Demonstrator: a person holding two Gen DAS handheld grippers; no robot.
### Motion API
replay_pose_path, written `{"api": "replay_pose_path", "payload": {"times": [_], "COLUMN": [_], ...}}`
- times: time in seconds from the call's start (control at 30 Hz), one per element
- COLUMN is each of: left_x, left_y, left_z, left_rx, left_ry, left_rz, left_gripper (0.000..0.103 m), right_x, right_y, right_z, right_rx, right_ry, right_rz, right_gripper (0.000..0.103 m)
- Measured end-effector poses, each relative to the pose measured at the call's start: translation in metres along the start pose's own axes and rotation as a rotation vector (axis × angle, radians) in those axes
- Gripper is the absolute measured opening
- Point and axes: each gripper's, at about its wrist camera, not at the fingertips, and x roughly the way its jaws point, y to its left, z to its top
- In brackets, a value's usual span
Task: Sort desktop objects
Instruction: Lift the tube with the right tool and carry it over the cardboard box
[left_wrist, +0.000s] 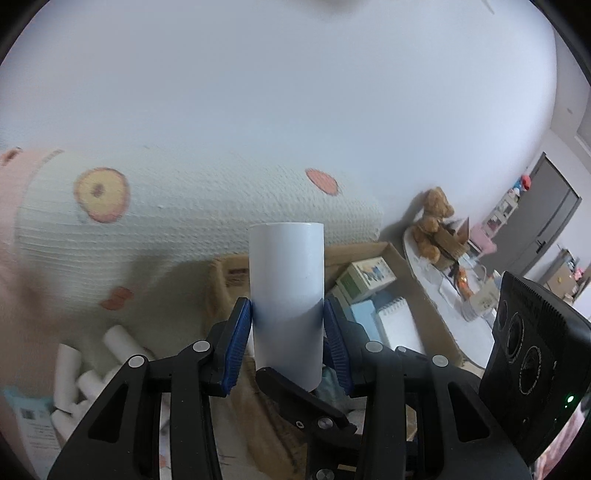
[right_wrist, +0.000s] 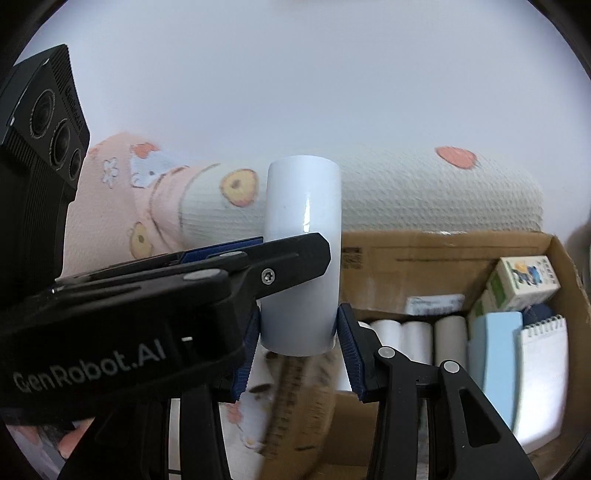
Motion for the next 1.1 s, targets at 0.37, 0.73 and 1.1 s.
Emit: {"api": "replay_pose_path", "payload": {"times": [0.37,0.73,1.1], "left_x": [0.061,0.117,0.156], "left_y": [-0.020,-0.021,-0.019], "left_z": [0.002,-0.005,-0.006], "left_rx": [0.014,-0.038,-0.120], "left_ry": [0.151,0.324,0.447], "left_rz": [-0.033,-0.065,-0.093], "left_gripper": [0.044,0.043,0.043], "right_x": [0.016,0.041,0.046], "right_y": [-0.065,-0.104,-0.120], "right_z": [0.002,-0.010,-0.016], "right_rx": [0.129,0.243,0.292], "right_ry": [0.159,0.350,0.418], "right_rz": [0.049,0.071,0.008], "right_gripper": [0.040,0.040,0.040]}}
